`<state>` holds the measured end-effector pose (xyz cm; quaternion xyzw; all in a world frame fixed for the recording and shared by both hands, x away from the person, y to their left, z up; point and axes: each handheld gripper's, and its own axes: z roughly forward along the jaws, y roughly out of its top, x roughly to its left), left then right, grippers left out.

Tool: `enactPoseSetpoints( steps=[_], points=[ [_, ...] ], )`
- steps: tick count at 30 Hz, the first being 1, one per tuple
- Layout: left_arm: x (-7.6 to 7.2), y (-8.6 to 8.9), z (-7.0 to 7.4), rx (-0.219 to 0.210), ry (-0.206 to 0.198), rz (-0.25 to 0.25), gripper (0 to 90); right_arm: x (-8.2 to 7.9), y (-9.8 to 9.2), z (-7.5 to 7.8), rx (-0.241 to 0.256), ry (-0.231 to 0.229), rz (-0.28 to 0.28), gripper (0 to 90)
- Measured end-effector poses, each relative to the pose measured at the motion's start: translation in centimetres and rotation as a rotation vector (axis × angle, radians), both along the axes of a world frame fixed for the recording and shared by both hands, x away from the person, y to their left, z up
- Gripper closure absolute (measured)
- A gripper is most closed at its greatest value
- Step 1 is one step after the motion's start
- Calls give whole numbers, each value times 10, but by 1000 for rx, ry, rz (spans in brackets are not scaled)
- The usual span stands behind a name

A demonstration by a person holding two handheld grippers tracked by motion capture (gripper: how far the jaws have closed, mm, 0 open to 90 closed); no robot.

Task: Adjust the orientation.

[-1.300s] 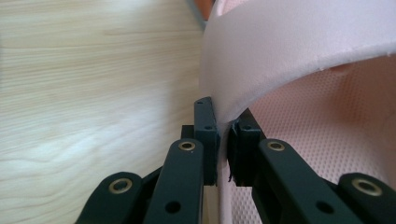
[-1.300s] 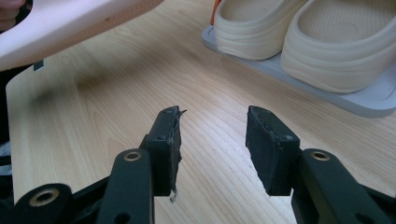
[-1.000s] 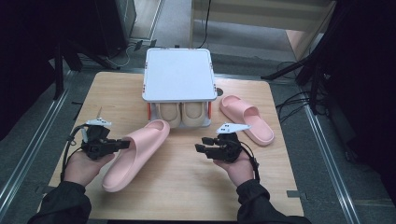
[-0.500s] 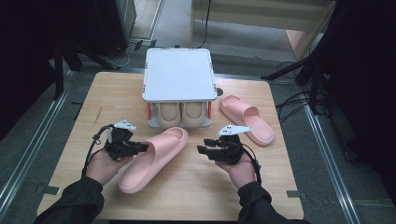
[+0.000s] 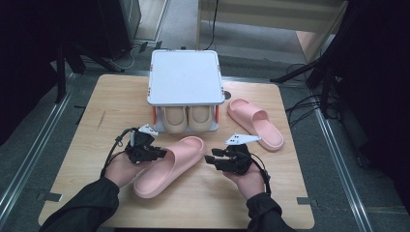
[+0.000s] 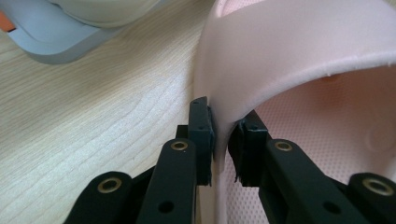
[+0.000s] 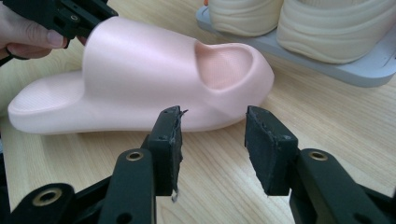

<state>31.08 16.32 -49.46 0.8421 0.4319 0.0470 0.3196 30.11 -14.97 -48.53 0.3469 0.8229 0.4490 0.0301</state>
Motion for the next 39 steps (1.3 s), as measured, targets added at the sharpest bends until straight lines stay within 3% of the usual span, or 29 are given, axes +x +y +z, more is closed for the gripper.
enactPoseSetpoints(
  steps=[10, 14, 19, 22, 24, 28, 32, 36, 39],
  points=[
    [0, 0, -3, 2, 17, -30, 690, -2, 7, -7, -20, 10, 15, 574],
    [-2, 5, 2, -51, 14, -40, 553, -2, 9, -8, -23, 10, 18, 579],
    [-10, 15, 13, -80, -16, -55, 511, -4, 11, -10, -17, 6, 14, 612],
    [-12, 24, 18, -97, -19, -51, 548, -5, 14, -12, -9, 19, 6, 677],
    [-12, 31, 19, -106, -18, -43, 645, -6, 16, -13, -10, 23, 5, 744],
    [-7, 39, 10, -64, 13, -20, 790, -11, 27, -16, -9, 26, 16, 834],
    [1, 39, -2, -35, 42, -10, 812, -14, 39, -23, -22, 43, 46, 859],
    [5, 33, -11, -49, 88, -18, 808, -13, 48, -28, -45, 53, 57, 864],
    [2, 31, -11, -47, 88, -16, 820, -10, 51, -31, -51, 52, 55, 868]
  ],
)
